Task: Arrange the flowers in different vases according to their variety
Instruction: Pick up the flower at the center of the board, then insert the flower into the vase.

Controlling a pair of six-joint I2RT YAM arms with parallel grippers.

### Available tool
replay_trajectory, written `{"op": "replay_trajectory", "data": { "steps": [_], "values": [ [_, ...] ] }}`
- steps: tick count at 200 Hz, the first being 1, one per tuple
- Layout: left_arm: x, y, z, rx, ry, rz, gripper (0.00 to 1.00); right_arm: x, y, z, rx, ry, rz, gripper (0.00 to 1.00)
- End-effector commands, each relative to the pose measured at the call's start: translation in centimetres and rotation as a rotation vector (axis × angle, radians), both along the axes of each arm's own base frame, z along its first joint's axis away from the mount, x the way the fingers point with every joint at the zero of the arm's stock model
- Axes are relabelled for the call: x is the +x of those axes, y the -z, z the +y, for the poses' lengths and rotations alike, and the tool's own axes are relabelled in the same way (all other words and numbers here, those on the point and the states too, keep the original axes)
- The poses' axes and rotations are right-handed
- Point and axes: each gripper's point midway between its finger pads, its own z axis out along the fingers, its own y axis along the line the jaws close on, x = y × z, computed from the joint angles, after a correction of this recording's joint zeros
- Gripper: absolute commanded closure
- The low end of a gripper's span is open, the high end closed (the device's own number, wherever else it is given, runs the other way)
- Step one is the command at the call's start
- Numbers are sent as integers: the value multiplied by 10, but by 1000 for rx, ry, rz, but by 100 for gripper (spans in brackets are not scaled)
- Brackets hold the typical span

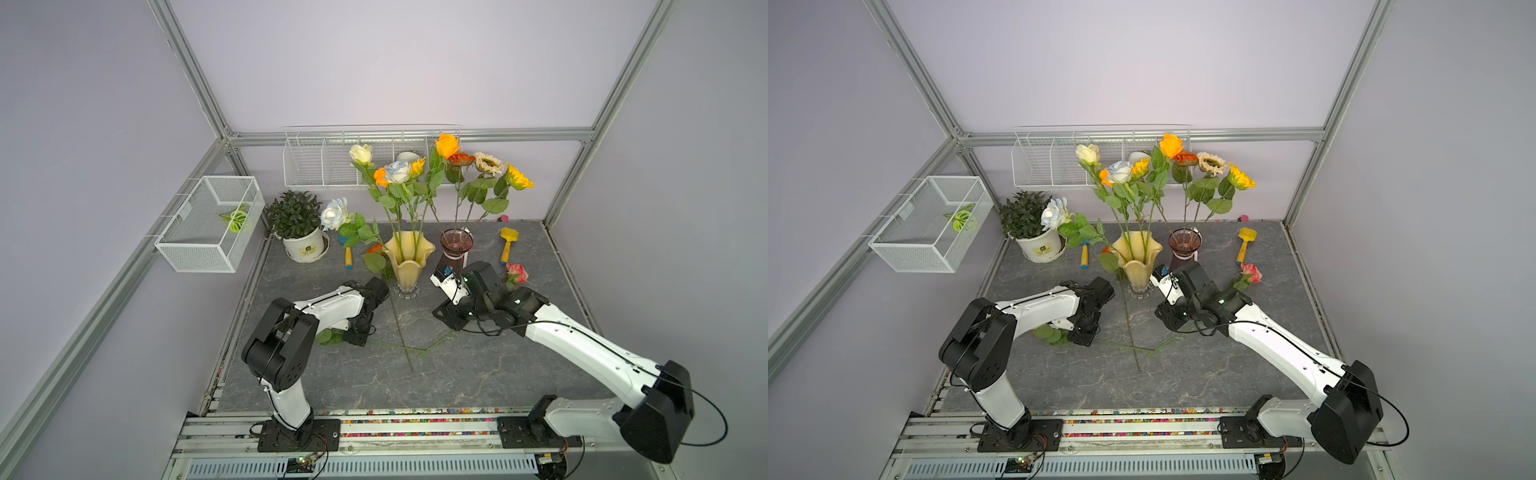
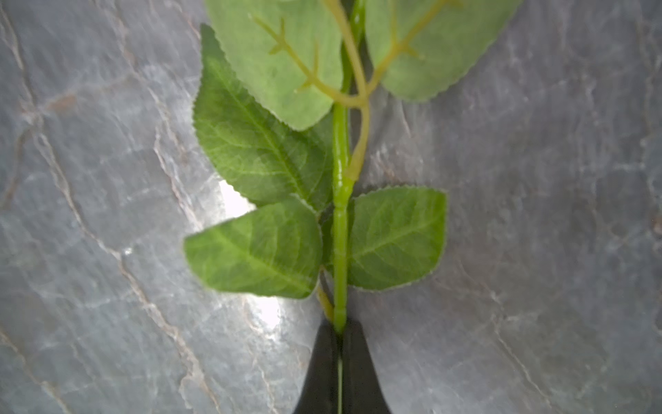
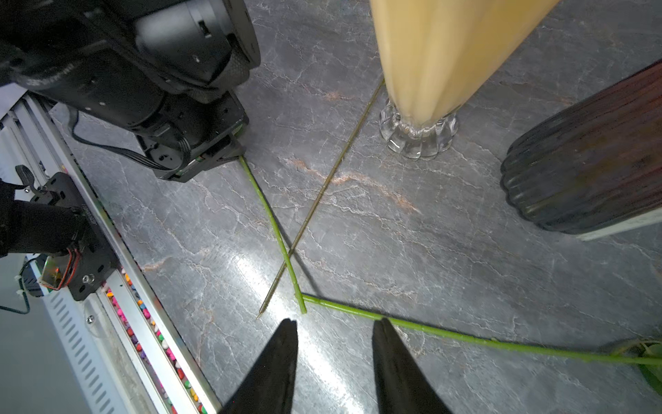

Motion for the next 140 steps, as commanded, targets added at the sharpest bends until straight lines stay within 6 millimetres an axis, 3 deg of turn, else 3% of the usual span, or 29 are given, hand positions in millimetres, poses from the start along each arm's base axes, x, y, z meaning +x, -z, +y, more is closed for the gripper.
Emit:
{"op": "replay_trajectory", "data": {
  "steps": [1,35,79,105,140],
  "values": [
    [-9,35,-2,-13,-7,65,100,-9,4,-6,-16,3,18,59],
    [6,7,-3,2,53,-3,100,-17,-9,-8,16,-4,15,60],
    [35,-81,-1,159,216,-257,100,-43,-49,-1,197,-76,-14,60],
    [33,-121,6,220,256,-341,100,-46,-69,-4,275,-55,-70,60],
    [22,-148,9,249,298,-394,100,-46,-79,-13,277,-19,-107,60]
  ]
}}
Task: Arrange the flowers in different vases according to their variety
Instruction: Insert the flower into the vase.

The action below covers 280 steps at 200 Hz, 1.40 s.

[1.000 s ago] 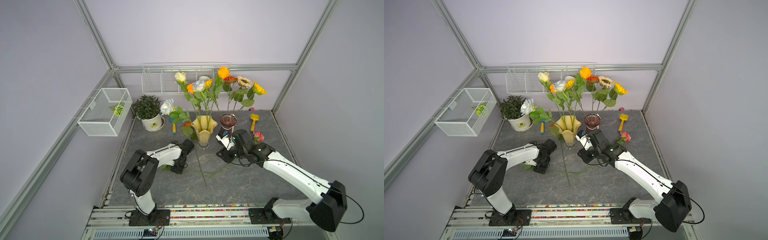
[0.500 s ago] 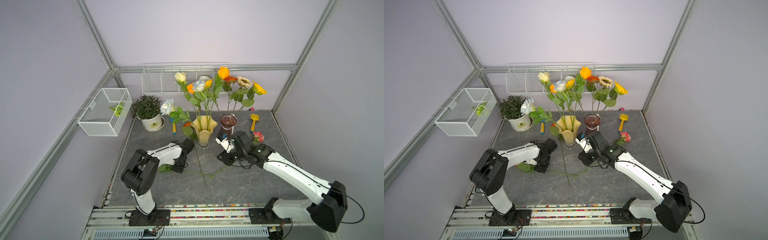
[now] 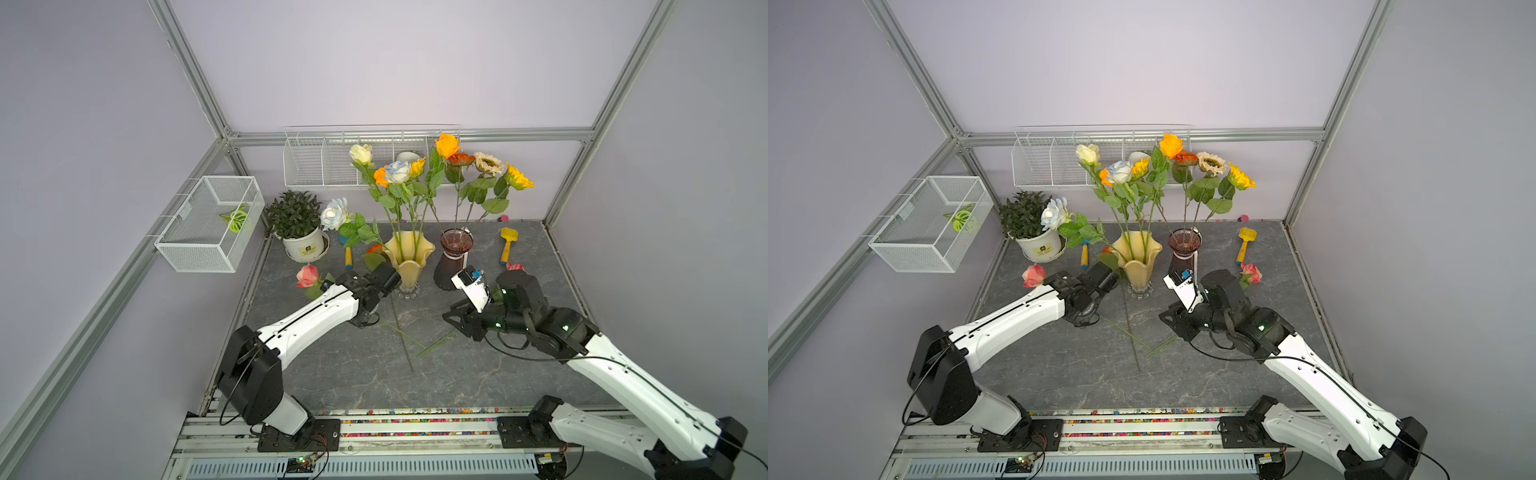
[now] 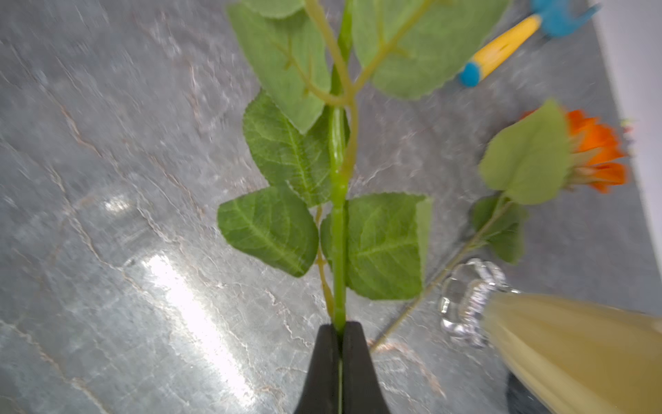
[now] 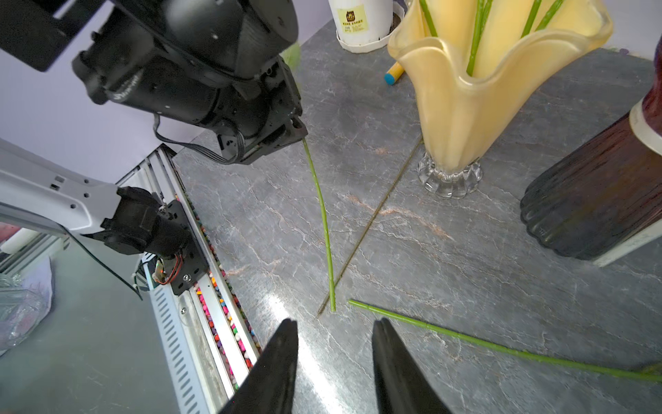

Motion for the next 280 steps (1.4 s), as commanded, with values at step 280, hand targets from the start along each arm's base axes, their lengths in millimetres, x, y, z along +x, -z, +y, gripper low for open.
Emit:
{"op": "replay_trajectory", "data": {
  "steps": [280],
  "values": [
    [56,-435,-124,609,727,-1425,100,38,39,-92,3,611,68,62]
  ]
}}
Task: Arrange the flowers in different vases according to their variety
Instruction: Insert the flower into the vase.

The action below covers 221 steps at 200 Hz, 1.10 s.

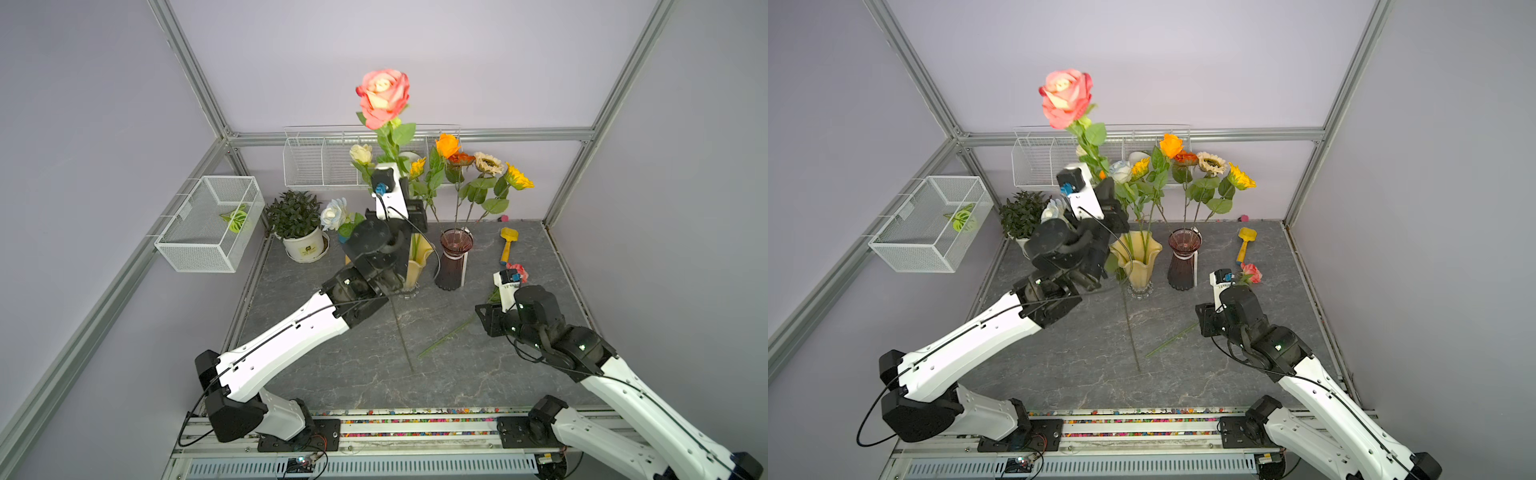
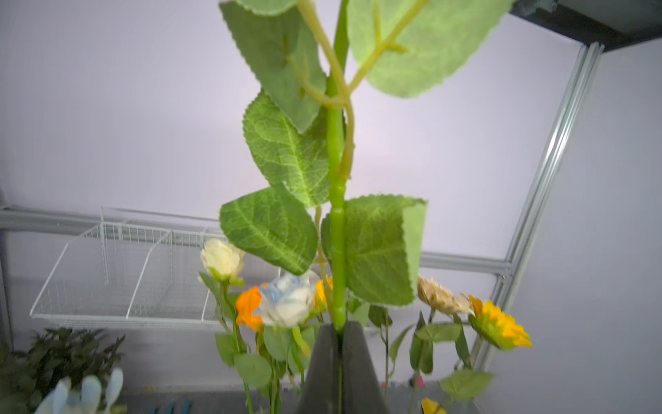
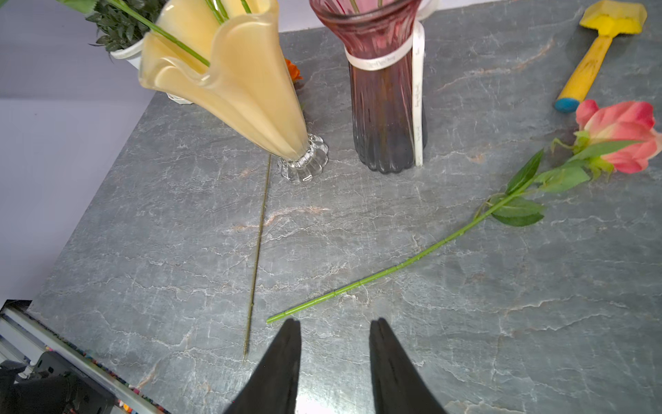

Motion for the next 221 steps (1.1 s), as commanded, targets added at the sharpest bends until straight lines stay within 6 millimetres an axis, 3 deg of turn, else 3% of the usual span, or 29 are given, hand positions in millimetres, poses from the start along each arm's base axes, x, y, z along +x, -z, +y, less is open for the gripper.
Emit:
{"op": "replay_trajectory", "data": {
  "steps": [1,28,59,112,136,163,205,221],
  "values": [
    [20,-21,-8,34,78,-96,100,6,2,0,31,21,-8,62],
    [61,-2,-18,52,142,-75,100,10,8,0,37,31,3,63],
    [94,33,-35,76,151,-39,100,16,14,1,39,38,21,63],
    [119,111,-50,84,152,58,100,25,29,3,48,54,68,63],
    [119,149,-48,69,158,123,100,27,33,2,42,66,86,61],
    [116,185,-43,58,158,194,100,27,37,-5,17,114,111,51],
    [106,216,-47,56,223,302,100,26,58,-39,-65,327,223,32],
    [99,219,-47,57,251,334,85,28,69,-45,-63,379,272,26]
  ]
}}
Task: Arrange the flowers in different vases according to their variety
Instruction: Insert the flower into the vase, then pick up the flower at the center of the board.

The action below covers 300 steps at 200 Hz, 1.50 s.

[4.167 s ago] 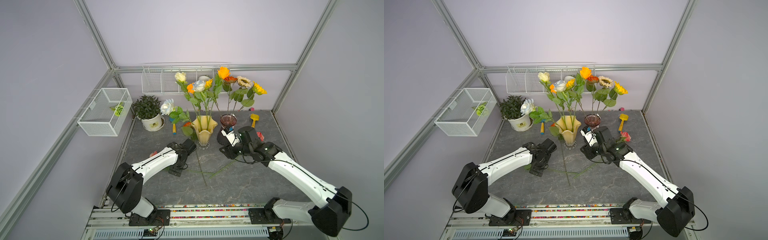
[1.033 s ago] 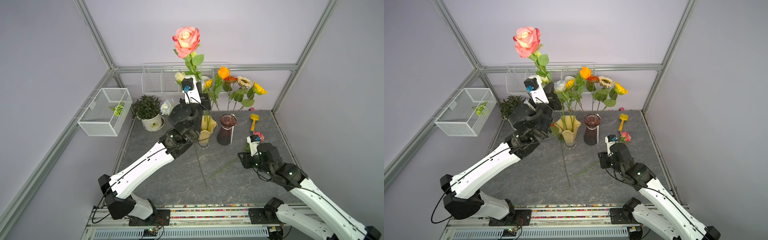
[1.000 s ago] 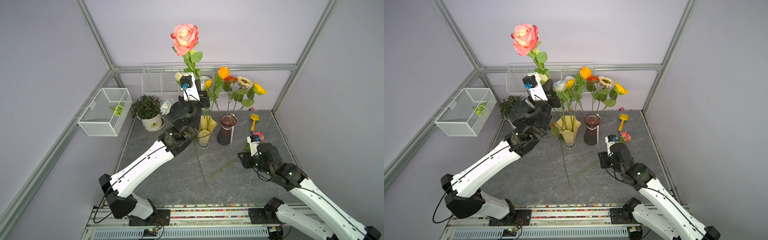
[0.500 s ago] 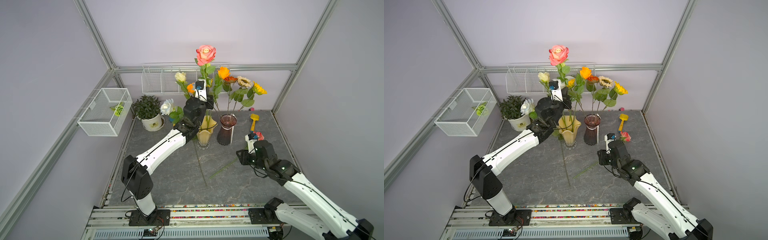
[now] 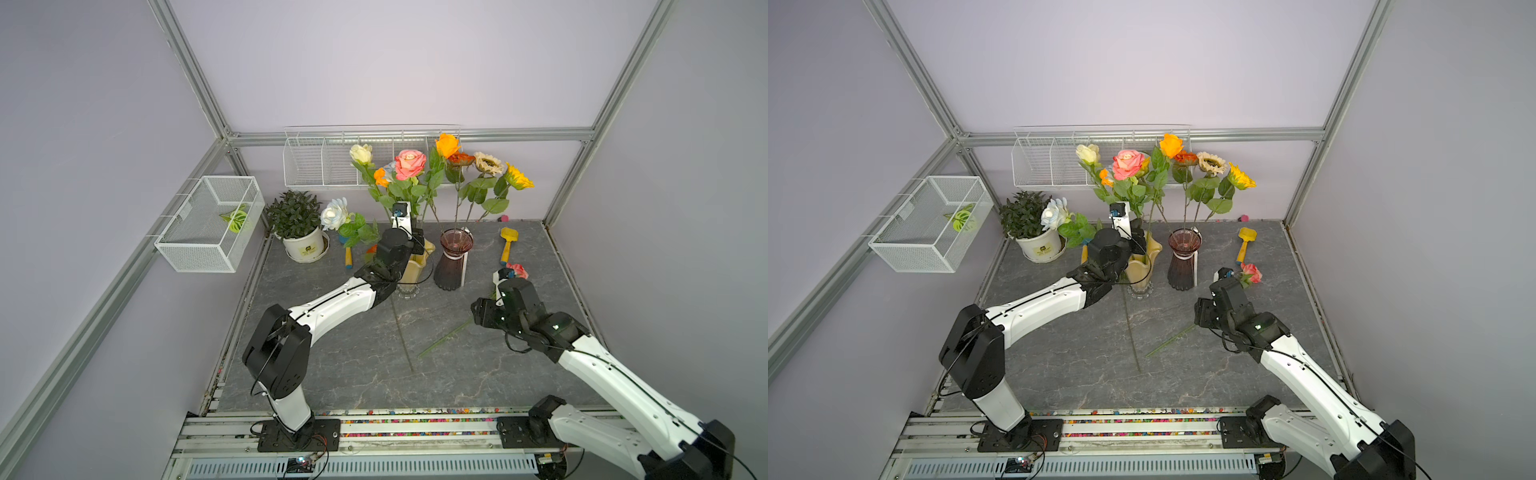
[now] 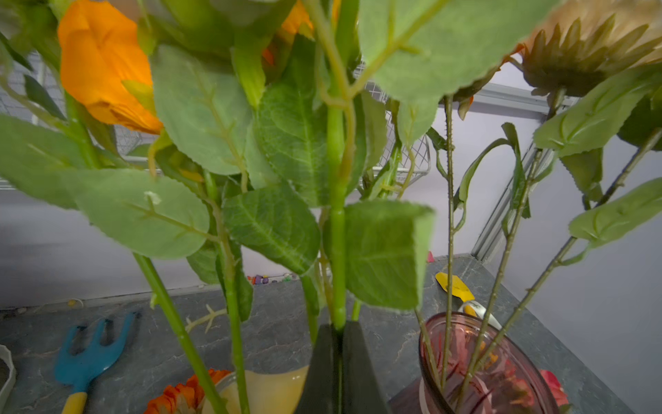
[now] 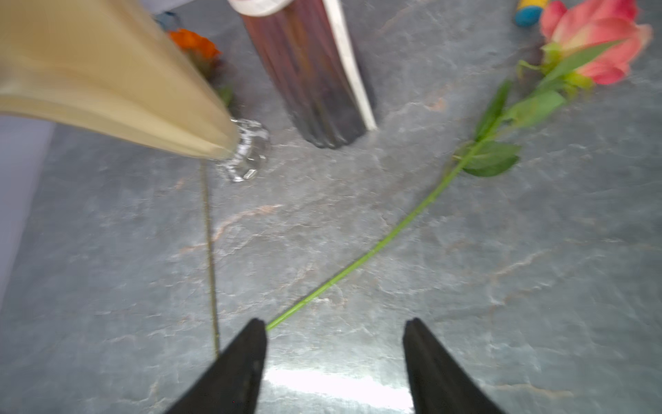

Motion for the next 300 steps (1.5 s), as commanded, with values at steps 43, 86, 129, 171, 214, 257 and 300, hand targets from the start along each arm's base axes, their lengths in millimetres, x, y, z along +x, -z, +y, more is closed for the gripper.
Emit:
{"op": "replay_trajectory", "data": {
  "steps": [43,86,129,171,214,257,300],
  "values": [
    [-38,-31,10,-95,105,71,20,18,44,-38,-16,280,151,21],
    [-68,-36,16,-105,175,132,3,42,61,-58,-17,414,151,21],
    [-102,-28,14,-72,237,278,0,58,80,-67,-37,510,191,22],
    [-140,-25,12,-37,289,386,0,80,102,-62,-46,527,224,23],
    [-172,-28,22,-62,323,461,0,99,119,-64,-110,548,264,26],
    [-193,-4,43,-67,281,616,0,108,140,-65,-128,584,300,41],
    [-209,29,66,-44,199,756,0,111,154,-64,-129,615,330,50]
  ]
}}
